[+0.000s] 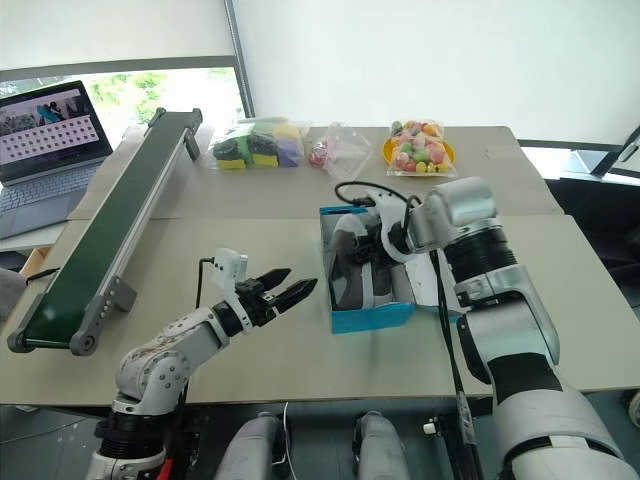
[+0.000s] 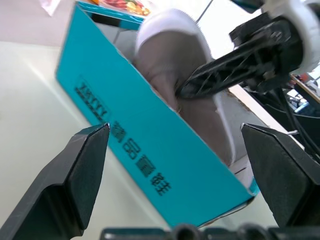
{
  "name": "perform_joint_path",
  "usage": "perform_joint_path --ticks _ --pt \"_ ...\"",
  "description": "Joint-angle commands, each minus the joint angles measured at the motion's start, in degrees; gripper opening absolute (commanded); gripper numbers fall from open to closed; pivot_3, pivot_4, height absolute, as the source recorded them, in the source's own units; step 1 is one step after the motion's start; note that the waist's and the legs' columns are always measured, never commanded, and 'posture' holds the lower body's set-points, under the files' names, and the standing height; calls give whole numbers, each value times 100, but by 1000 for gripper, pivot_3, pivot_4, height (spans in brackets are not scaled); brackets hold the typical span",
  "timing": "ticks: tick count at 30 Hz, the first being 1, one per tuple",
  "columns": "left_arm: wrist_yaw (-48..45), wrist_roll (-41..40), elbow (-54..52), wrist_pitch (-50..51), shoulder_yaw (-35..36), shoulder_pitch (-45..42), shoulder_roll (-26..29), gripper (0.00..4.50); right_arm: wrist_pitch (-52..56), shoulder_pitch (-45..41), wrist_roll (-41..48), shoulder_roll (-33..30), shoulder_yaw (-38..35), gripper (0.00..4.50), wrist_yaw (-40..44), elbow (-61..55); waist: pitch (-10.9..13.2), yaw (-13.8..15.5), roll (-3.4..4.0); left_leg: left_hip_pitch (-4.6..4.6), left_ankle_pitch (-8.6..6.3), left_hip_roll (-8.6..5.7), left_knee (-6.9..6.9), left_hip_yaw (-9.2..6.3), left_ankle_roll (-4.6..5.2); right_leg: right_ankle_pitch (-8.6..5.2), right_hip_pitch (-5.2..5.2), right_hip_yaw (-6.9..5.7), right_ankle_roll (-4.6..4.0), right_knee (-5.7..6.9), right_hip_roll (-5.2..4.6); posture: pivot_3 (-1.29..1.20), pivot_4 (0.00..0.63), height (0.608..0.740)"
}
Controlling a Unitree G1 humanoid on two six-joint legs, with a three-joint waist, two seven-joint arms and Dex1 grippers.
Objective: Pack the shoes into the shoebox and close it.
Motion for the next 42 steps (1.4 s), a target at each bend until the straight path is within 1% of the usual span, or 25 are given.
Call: perform_joint_path --ticks 1,3,7,8,9,10,11,14,15,20,24,27,29,30,31,32,34,35,36,38,40,42 --pt "-48 59 -75 -209 -92 27 -120 4481 -731 -350 -615 129 603 815 854 567 0 3 0 -1 0 0 0 0 0 0 0 -1 0 1 0 0 150 681" --pt "-42 99 -43 -230 -125 30 -172 4481 -1021 -373 -884 305 794 815 1119 864 0 4 0 0 0 1 1 0 0 0 -1 -1 0 2 1 0 150 681" --pt "-51 142 -11 -238 -137 14 -242 4481 -1258 -381 -1215 641 688 815 1274 1301 -1 -5 -1 0 0 2 3 1 0 0 0 -1 0 3 1 0 150 681" --pt "-54 148 0 -239 -133 4 -251 4500 -1260 -392 -1272 700 598 1333 1248 1408 -1 -6 -1 2 0 3 3 2 -1 0 1 -1 0 3 2 0 150 681" --pt "-63 165 17 -244 -134 -9 -246 4500 -1286 -403 -1311 750 444 1463 1166 1505 -1 -5 -1 2 0 3 3 2 -1 0 1 -1 0 4 2 0 150 681" --pt "-73 172 28 -244 -130 -19 -242 4500 -1289 -425 -1333 780 304 1723 1119 1559 -1 -6 0 3 -1 4 3 1 -1 0 1 -1 0 4 2 0 150 681" --pt "-83 170 39 -238 -123 -30 -237 4500 -1275 -463 -1339 811 122 1850 1031 1608 0 -6 0 4 -1 5 3 1 -1 0 0 -1 0 7 4 0 150 681" --pt "-124 162 61 -209 -125 -56 -205 4500 -1265 -648 -1404 796 -267 3148 861 1607 0 5 1 1 -11 5 3 2 -20 0 -6 -1 -1 11 4 0 150 681" --pt "-144 156 77 -196 -129 -74 -194 4500 -1218 -726 -1406 727 -437 3387 784 1493 0 6 1 1 -11 5 3 2 -19 0 -6 -1 -1 11 4 0 150 681" --pt "-228 152 152 -168 -140 -188 -138 4500 -476 -909 -1195 296 -1322 3387 435 498 5 52 8 -4 -11 0 6 4 -20 0 -6 0 0 9 -2 0 150 681" --pt "-415 149 261 -144 -136 -337 14 4500 659 -630 -927 -155 -2257 3387 94 -1352 5 93 8 -4 -12 0 0 3 -20 -2 -7 -1 -1 5 -1 0 150 681" --pt "-621 153 372 -155 -168 -454 154 4500 1385 -233 -525 -123 -3386 3387 -94 -2725 5 134 8 -5 -11 1 -1 3 -19 -3 -7 -2 -1 3 0 0 150 681" --pt "-821 197 437 -222 -199 -519 303 4500 1549 360 -57 -190 -3935 2886 -187 -3708 5 152 7 -4 -11 1 0 4 -19 -3 -4 -2 -1 2 -1 0 150 681" --pt "-949 244 467 -264 -234 -559 403 4500 1561 767 240 -333 -4131 2770 -219 -4189 4 171 6 -3 -12 1 -1 4 -20 -3 -1 -3 -1 1 -2 0 150 681" --pt "-1126 302 489 -312 -285 -608 542 4500 1561 1182 532 -499 -4270 2313 -231 -4684 4 189 6 -3 -14 1 1 0 -24 -4 4 -9 0 -1 -3 0 150 681" --pt "-1308 355 498 -352 -335 -659 689 4500 1561 1551 842 -655 -4430 2112 -247 -5095 4 211 6 -3 -17 1 2 -2 -29 -4 7 -11 0 -3 -3 0 150 681" --pt "-1692 442 587 -434 -382 -806 999 4500 1561 2242 1541 -953 -4790 1333 -328 -5712 7 224 11 -3 -24 -4 1 3 -40 -4 3 -5 -1 -4 -11 0 150 681" --pt "-1917 580 684 -551 -456 -916 1203 4500 1561 2729 1880 -1212 -5038 990 -354 -6048 12 219 19 -3 -24 -7 1 5 -41 -7 1 -1 -5 -3 -13 0 150 681" --pt "-2077 681 769 -645 -506 -991 1341 4500 1561 3054 2142 -1384 -5199 634 -423 -6265 15 220 25 -2 -25 -9 2 7 -41 -8 -1 2 -6 -4 -16 0 150 681" --pt "-2439 957 1025 -971 -630 -1171 1609 4500 1561 3957 2434 -1857 -5630 64 -505 -6745 15 228 24 1 -25 -14 2 1 -41 -9 4 1 -8 -4 -16 0 150 681" --pt "-2654 1102 1247 -1190 -687 -1295 1717 4500 1561 4575 2582 -2178 -5858 64 -671 -7002 14 227 26 7 -26 -14 0 -5 -43 -23 13 -3 -31 -9 -14 0 150 681" --pt "-2845 1205 1459 -1368 -736 -1435 1750 4500 1561 5295 2749 -2410 -6064 64 -744 -7296 14 196 26 11 -27 -13 0 -6 -44 -23 12 2 -31 -15 -18 0 150 681"
